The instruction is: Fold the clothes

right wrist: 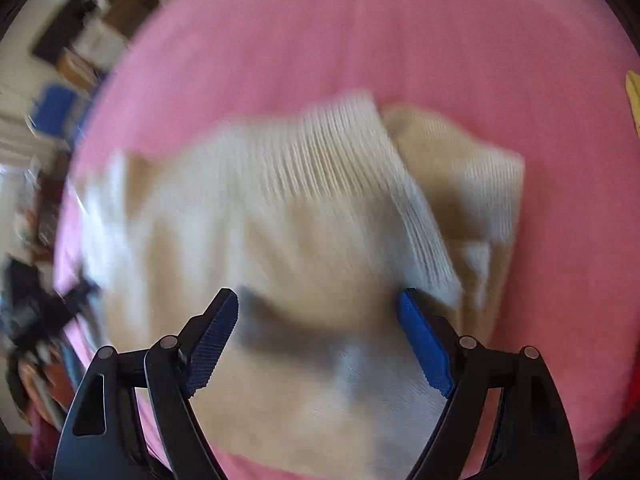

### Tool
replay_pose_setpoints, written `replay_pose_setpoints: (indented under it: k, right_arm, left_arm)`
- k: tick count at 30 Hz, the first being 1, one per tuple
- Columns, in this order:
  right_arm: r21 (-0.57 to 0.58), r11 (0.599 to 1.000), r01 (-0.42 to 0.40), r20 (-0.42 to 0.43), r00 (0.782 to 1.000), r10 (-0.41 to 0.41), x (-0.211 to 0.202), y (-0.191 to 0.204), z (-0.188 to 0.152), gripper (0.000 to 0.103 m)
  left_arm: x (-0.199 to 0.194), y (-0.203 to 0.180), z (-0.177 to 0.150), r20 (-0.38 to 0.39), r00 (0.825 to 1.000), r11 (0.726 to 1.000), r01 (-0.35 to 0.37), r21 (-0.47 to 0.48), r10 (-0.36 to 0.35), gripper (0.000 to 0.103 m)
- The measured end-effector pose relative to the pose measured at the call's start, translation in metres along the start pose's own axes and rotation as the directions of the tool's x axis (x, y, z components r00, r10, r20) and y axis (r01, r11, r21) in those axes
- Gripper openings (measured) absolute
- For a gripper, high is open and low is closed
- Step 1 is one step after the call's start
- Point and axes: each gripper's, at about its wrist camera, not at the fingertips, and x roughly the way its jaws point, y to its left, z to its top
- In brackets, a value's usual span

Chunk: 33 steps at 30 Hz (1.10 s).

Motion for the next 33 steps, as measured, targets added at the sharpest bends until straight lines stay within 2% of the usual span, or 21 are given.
replay_pose_setpoints:
  k: [4,6,8,10,11,13,14,17,18,19,21,22,25,27,28,29,30,31,33]
  right_arm:
    - [0.044,0.998,0.034,0.003,0.999,-0.034,-0.015,-0.024,-0.031,0.079]
    - [0.073,0.997,0.0,0.078,0.997,-0.006,-0.035,-0.032,-0.04,0.08]
    - [0.119,0.992,-0.046,0.171,0.985,0.025,-0.054,-0.041,-0.042,0.08]
    - [0.16,0.976,-0.15,0.24,0.965,0.109,-0.066,-0.046,-0.042,0.08]
    - [0.158,0.96,-0.229,0.269,0.946,0.182,-0.069,-0.045,-0.042,0.08]
    - [0.106,0.933,-0.343,0.259,0.916,0.307,-0.063,-0.03,-0.042,0.08]
    - [0.095,0.936,-0.34,0.23,0.922,0.312,-0.055,-0.022,-0.04,0.081]
    - [0.129,0.977,-0.17,0.11,0.982,0.156,-0.023,-0.026,-0.044,0.079]
    - [0.138,0.984,-0.109,0.069,0.993,0.101,-0.012,-0.028,-0.046,0.07]
    - [0.149,0.986,-0.08,0.051,0.996,0.073,-0.009,-0.032,-0.05,0.059]
    - [0.17,0.983,-0.065,0.04,0.997,0.059,-0.012,-0.042,-0.058,0.048]
    - [0.176,0.983,-0.047,0.022,0.999,0.044,-0.014,-0.045,-0.062,0.045]
    - [0.138,0.99,-0.013,0.07,0.998,0.004,-0.034,-0.031,-0.065,0.05]
    - [0.099,0.995,0.018,0.067,0.997,-0.025,-0.032,-0.022,-0.074,0.056]
    - [0.078,0.996,0.035,0.059,0.997,-0.04,-0.028,-0.018,-0.08,0.058]
    - [0.057,0.997,0.052,0.052,0.997,-0.055,-0.024,-0.013,-0.086,0.06]
    - [0.036,0.997,0.069,0.044,0.997,-0.071,-0.02,-0.009,-0.092,0.067]
    - [0.015,0.996,0.086,0.037,0.996,-0.086,-0.017,-0.005,-0.098,0.07]
    - [-0.028,0.993,0.118,0.024,0.993,-0.118,-0.009,0.004,-0.11,0.07]
  left_arm:
    - [-0.013,0.017,0.003,0.026,1.0,0.999,0.014,-0.044,-0.013,0.022]
    - [-0.017,0.018,0.005,0.038,0.999,0.999,-0.012,-0.03,0.013,0.022]
    - [-0.022,0.017,0.003,0.053,0.998,0.999,-0.03,-0.02,0.032,0.022]
    - [-0.024,0.015,0.002,0.061,0.998,0.999,-0.01,-0.032,0.012,0.022]
    - [-0.023,0.012,0.001,0.062,0.998,1.0,-0.017,-0.019,0.019,0.022]
    - [-0.013,0.007,0.0,0.041,0.996,0.997,-0.073,-0.001,0.073,0.022]
    - [-0.005,0.004,0.0,0.013,0.996,0.996,-0.091,0.017,0.091,0.022]
    - [0.008,-0.007,-0.01,-0.027,0.985,0.98,-0.169,0.109,0.173,0.022]
    - [0.009,-0.012,-0.015,-0.03,0.98,0.969,-0.189,0.158,0.196,0.022]
    - [0.003,-0.013,-0.019,-0.012,0.98,0.967,-0.193,0.168,0.198,0.022]
    - [-0.011,-0.014,-0.025,0.024,0.979,0.961,-0.203,0.188,0.202,0.022]
    - [-0.021,-0.012,-0.028,0.048,0.982,0.966,-0.186,0.18,0.18,0.022]
    - [-0.05,-0.008,-0.039,0.115,0.987,0.978,-0.131,0.165,0.113,0.022]
    - [-0.055,-0.007,-0.049,0.125,0.988,0.982,-0.107,0.157,0.087,0.022]
    - [-0.051,-0.01,-0.054,0.103,0.992,0.979,-0.096,0.177,0.079,0.023]
    - [-0.042,-0.013,-0.06,0.071,0.993,0.97,-0.111,0.215,0.098,0.023]
    - [-0.03,-0.016,-0.068,0.052,0.987,0.955,-0.158,0.252,0.15,0.023]
    - [-0.019,-0.014,-0.074,0.023,0.981,0.943,-0.193,0.272,0.194,0.023]
    - [0.002,-0.004,-0.086,-0.044,0.958,0.922,-0.26,0.286,0.284,0.023]
